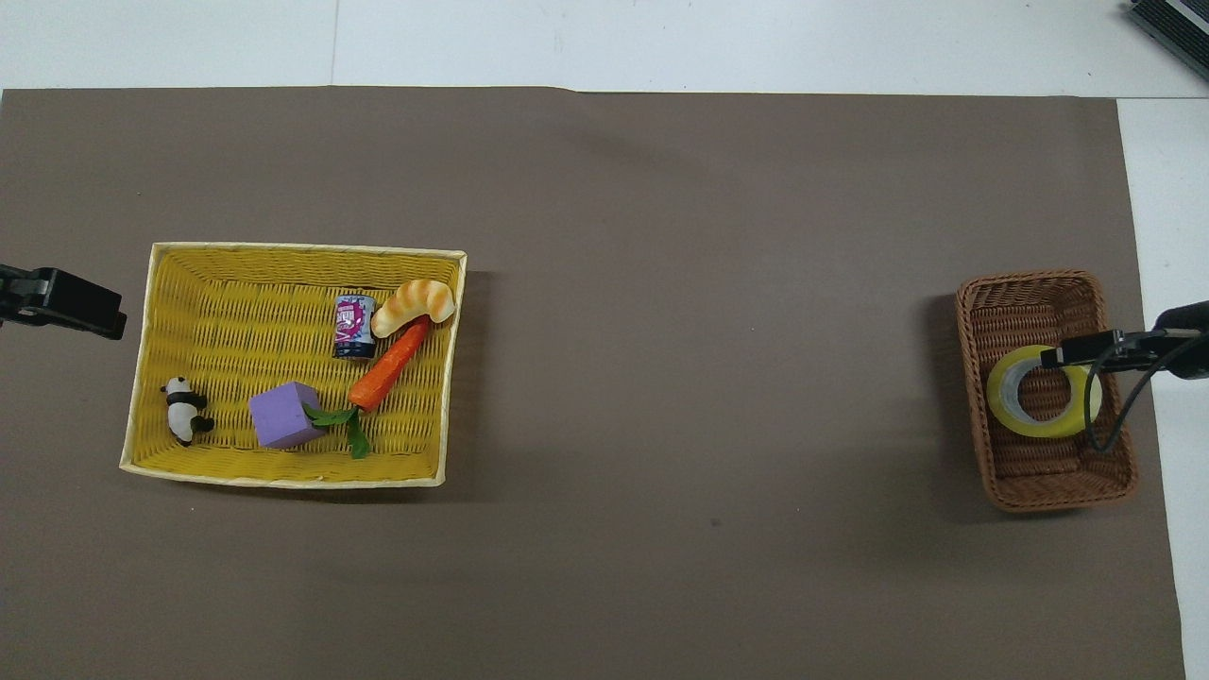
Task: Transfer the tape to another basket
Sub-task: 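Lower the tape into the brown basket with the right gripper, then open the right gripper and lift it away from the tape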
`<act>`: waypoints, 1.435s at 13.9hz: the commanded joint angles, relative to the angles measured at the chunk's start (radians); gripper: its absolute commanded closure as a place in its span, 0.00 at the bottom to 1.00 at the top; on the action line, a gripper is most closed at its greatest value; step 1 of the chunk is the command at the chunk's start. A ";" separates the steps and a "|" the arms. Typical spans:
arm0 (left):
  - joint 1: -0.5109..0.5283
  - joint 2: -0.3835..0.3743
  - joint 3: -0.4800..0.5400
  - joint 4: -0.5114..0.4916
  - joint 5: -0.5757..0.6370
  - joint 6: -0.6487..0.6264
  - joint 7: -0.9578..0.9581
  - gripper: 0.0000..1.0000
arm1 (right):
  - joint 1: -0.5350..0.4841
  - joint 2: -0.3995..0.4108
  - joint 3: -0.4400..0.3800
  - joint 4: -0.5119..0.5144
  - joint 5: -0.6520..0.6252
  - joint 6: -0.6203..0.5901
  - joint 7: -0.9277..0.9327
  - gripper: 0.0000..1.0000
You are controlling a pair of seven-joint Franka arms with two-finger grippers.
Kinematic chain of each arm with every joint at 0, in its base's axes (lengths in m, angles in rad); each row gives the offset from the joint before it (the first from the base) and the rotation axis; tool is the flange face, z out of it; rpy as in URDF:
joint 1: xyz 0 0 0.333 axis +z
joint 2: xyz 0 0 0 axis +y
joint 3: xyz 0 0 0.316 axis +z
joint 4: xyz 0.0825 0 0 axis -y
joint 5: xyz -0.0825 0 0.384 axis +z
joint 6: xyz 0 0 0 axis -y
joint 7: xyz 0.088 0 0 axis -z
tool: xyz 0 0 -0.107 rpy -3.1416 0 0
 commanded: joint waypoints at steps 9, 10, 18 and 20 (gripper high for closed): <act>-0.206 -0.018 0.235 0.005 -0.042 -0.024 0.023 0.00 | 0.239 -0.133 0.008 0.102 -0.211 -0.101 0.427 0.00; -0.231 -0.020 0.260 0.005 -0.041 -0.024 0.023 0.00 | 0.271 -0.154 0.008 0.102 -0.245 -0.116 0.487 0.00; -0.221 -0.050 0.254 -0.031 -0.050 -0.023 0.029 0.00 | 0.293 -0.210 0.000 0.403 -0.280 -0.444 0.530 0.00; -0.221 -0.060 0.254 -0.041 -0.053 -0.011 0.031 0.00 | 0.293 -0.211 0.006 0.435 -0.294 -0.516 0.525 0.00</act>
